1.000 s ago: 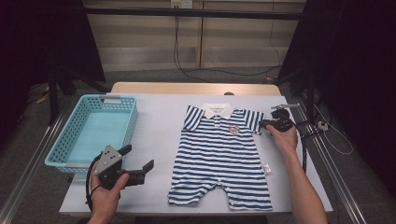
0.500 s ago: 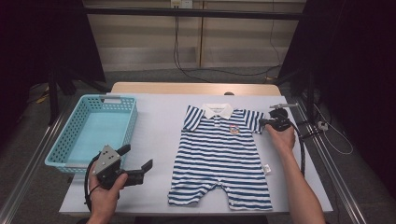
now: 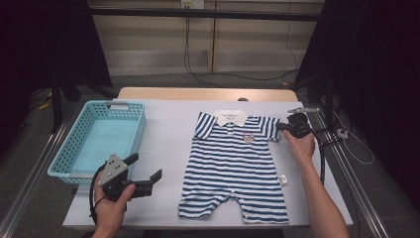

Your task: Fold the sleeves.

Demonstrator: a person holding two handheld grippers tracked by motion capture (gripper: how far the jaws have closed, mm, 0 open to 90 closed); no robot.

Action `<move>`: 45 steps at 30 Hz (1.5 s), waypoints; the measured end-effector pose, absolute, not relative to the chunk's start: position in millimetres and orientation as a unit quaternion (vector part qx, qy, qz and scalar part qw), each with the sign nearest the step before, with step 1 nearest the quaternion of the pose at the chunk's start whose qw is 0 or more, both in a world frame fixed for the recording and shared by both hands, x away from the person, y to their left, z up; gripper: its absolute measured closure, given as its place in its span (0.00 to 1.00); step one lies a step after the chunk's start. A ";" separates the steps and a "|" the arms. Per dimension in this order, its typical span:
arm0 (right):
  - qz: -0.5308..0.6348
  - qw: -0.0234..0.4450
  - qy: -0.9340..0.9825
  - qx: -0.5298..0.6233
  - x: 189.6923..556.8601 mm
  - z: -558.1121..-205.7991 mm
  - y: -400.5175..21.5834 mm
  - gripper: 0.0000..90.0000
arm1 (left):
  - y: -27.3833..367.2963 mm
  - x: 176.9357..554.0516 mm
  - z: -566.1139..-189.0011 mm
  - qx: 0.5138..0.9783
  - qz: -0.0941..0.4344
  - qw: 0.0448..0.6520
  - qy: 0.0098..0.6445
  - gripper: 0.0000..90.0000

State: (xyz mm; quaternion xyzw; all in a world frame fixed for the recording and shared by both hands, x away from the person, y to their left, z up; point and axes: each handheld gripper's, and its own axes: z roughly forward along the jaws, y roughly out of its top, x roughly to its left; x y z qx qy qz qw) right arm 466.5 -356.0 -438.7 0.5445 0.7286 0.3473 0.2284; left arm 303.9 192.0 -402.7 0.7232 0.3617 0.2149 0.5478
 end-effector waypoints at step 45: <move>0.392 0.187 0.754 0.493 472.3 -442.6 -303.5 0.96 | 191.6 303.9 -402.7 0.723 0.212 0.550 0.362 0.04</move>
